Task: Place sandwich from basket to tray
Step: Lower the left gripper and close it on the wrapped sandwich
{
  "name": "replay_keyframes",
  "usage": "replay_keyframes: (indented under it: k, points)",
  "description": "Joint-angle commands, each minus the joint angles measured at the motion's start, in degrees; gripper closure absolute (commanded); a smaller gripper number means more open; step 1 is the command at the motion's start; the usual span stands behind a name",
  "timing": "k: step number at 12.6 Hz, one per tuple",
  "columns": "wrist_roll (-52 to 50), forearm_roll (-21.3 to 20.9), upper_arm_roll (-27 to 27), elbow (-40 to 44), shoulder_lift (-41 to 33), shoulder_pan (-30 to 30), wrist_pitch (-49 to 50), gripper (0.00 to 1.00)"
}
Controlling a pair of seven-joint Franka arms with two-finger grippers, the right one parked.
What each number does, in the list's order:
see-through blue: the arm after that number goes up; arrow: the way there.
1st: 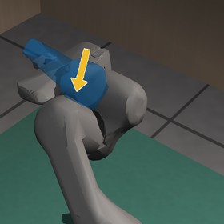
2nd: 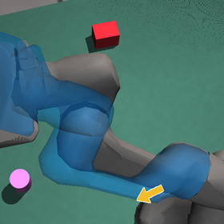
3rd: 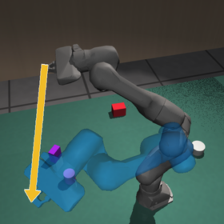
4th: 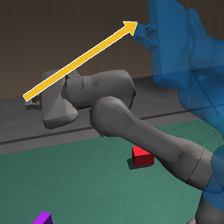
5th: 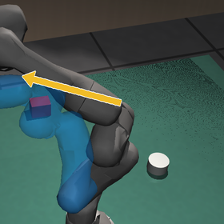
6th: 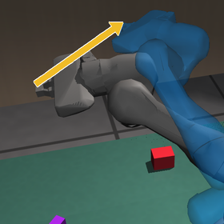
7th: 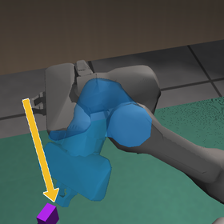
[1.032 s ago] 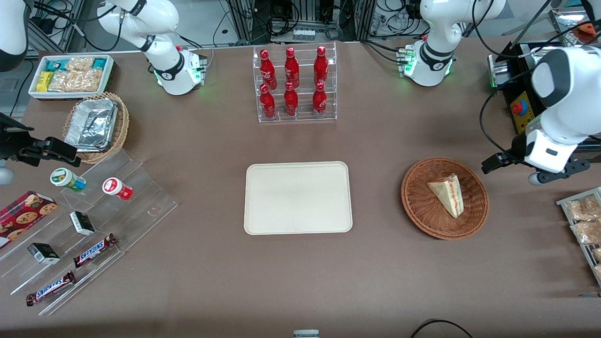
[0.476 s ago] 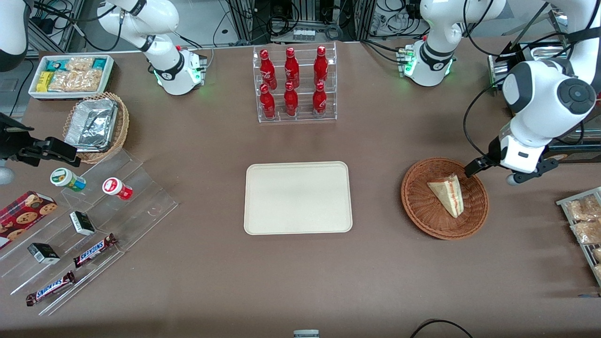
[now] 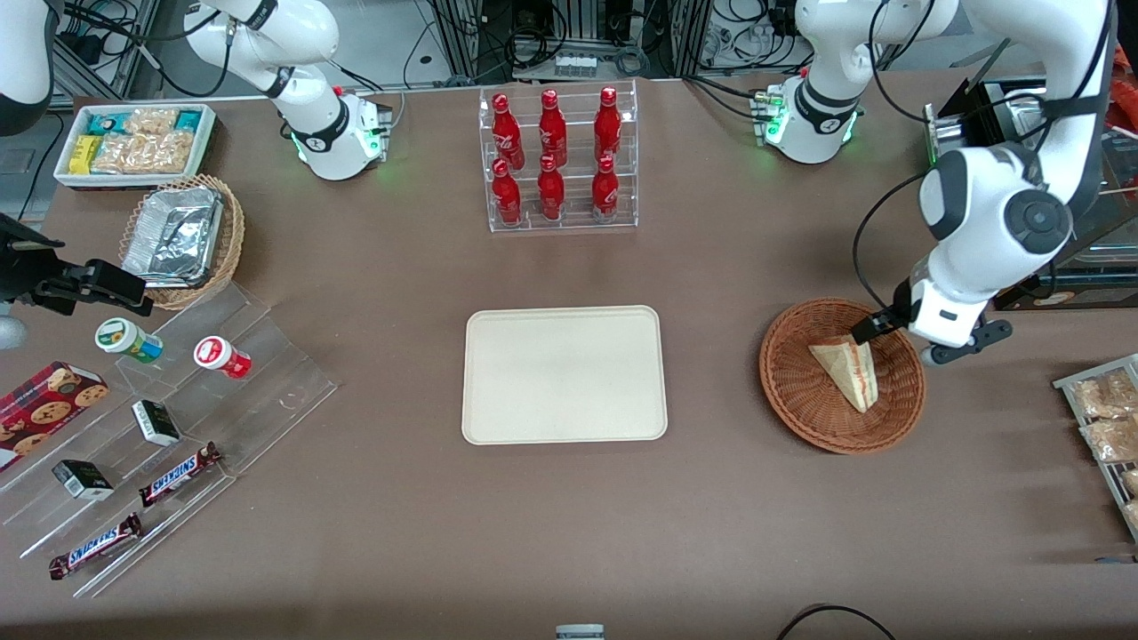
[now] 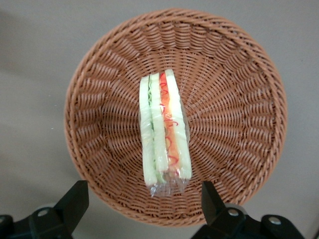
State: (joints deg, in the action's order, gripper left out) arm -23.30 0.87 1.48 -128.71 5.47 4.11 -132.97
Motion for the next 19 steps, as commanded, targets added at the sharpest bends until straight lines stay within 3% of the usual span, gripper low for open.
replay_keyframes:
  k: [1,8,9,11,12,16,19]
  points:
    - [-2.35,-0.26,0.27,0.3,3.66,0.82,-4.39,0.0]
    - [-4.73,-0.17,0.27,0.3,8.94,1.34,-9.68,0.01]
    - [-5.78,-0.17,0.27,0.21,9.3,1.69,-9.77,0.16]
    - [-10.17,-0.25,0.27,0.21,9.65,1.96,-9.86,0.85]
    - [-10.27,-0.26,0.27,0.21,9.56,2.39,-9.68,1.0]
    - [-9.48,-0.78,0.36,1.61,8.69,2.75,-8.28,1.0]
    - [-9.13,-1.48,0.19,6.86,7.28,3.71,0.65,1.0]
